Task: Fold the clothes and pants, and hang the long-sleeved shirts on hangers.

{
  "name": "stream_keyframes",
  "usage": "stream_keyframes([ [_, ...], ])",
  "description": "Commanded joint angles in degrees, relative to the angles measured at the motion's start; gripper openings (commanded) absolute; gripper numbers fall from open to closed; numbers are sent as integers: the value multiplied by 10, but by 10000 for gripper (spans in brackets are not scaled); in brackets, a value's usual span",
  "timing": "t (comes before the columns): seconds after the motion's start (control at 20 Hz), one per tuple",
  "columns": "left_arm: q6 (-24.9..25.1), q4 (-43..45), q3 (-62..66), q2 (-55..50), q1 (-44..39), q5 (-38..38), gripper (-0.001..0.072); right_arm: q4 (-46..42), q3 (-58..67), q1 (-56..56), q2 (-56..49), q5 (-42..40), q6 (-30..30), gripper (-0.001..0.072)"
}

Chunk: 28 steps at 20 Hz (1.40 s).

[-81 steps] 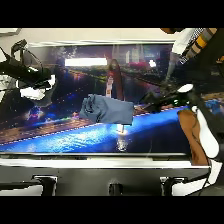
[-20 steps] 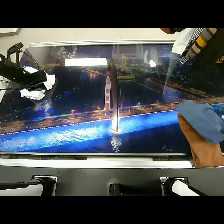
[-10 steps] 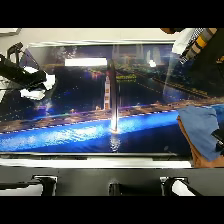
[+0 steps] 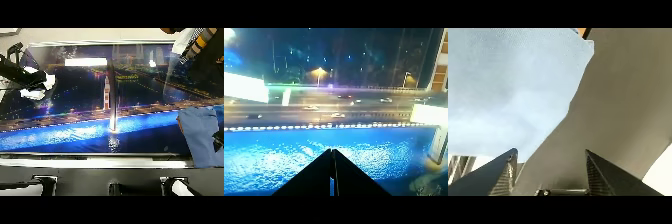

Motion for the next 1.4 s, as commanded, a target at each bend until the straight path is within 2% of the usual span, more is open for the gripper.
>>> stream_keyframes([
  [0.0,25,0,0,0,0,1,19,115,24,7,32,-97,-46,294],
  [0.1,49,0,0,1,0,7,18,258,51,50,44,-196,-111,155],
  [0.2,71,0,-29,20,-5,32,17,340,66,146,42,-256,-167,111],
  [0.3,100,0,-113,73,-14,83,17,343,66,278,41,-298,-176,104],
  [0.4,120,0,-232,154,-18,146,17,329,66,390,38,-325,-172,45],
  [0.5,126,0,-328,223,-17,171,18,314,66,479,38,-348,-145,25],
  [0.6,148,0,-382,263,-18,172,19,299,66,531,38,-354,-144,25],
  [0.75,148,6,-406,277,-18,161,21,271,66,560,38,-353,-146,29],
  [1.35,148,5,-407,272,-18,162,20,271,66,558,38,-335,-145,28],
])
